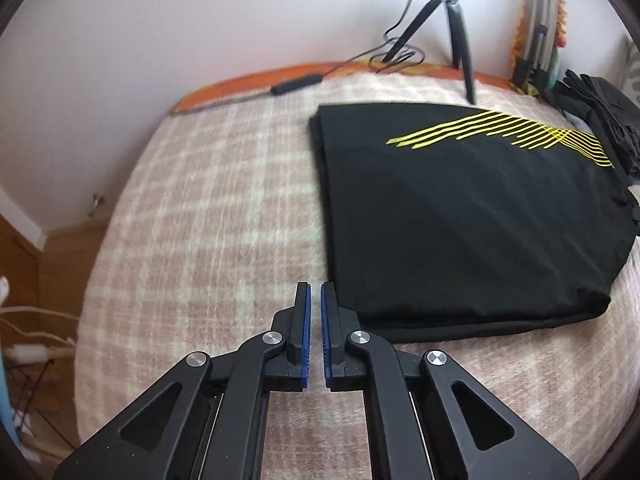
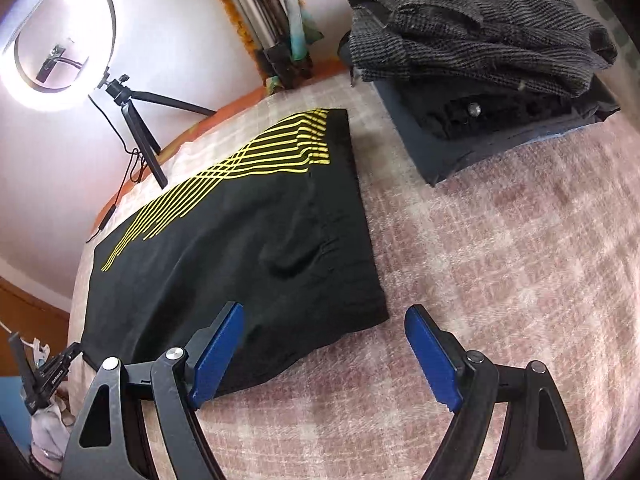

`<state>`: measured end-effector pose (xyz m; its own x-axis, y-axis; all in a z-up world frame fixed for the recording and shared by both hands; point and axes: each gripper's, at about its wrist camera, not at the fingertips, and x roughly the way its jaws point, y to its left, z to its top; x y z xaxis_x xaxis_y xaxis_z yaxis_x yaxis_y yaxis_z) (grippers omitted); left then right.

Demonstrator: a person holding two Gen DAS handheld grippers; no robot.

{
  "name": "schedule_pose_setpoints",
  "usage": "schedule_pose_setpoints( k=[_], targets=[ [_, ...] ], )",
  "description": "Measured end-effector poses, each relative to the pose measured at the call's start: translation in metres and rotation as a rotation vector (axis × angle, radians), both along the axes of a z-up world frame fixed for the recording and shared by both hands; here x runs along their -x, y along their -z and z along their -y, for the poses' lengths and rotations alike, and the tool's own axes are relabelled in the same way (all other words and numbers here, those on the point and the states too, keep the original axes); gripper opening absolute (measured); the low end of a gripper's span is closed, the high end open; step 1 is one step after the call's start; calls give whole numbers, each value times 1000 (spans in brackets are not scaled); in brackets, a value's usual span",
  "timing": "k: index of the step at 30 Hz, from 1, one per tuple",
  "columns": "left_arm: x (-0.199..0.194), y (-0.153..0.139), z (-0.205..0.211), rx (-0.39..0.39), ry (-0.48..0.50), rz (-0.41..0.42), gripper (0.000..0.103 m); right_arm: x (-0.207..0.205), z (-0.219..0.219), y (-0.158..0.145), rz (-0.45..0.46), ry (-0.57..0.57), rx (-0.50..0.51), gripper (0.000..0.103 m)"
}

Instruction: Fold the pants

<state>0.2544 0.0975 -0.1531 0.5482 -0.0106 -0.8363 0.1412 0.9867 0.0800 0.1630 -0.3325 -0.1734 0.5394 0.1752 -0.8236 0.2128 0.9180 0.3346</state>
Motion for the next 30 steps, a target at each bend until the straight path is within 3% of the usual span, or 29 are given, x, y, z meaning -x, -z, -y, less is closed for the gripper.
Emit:
schedule_pose_setpoints(
  k=[3,10,13,16,17,18,21,25,30],
  targets=[
    [4,-13,20,16,54,39,12,-3,-2,3,-12,7,-38,84],
    [18,-28,103,101,273,63,12,-3,12,2,24,76,-169,85],
    [21,-24,137,94,354,66,12,-4,15,3,49,105,-183,83],
    [28,-16,170,47,439,74,12,-6,9,1,60,117,-136,71],
    [28,-13,176,34,451,72,12,-7,8,1,59,112,-126,62],
    [31,-9,180,19,461,66,12,-7,7,2,56,101,-133,45],
    [30,10,185,-29,465,23,12,-3,15,5,55,90,-199,33],
    [31,13,174,-22,439,27,18,5,24,4,64,96,-209,32],
    [22,-6,170,28,389,45,18,12,30,4,80,131,-272,61]
  ],
)
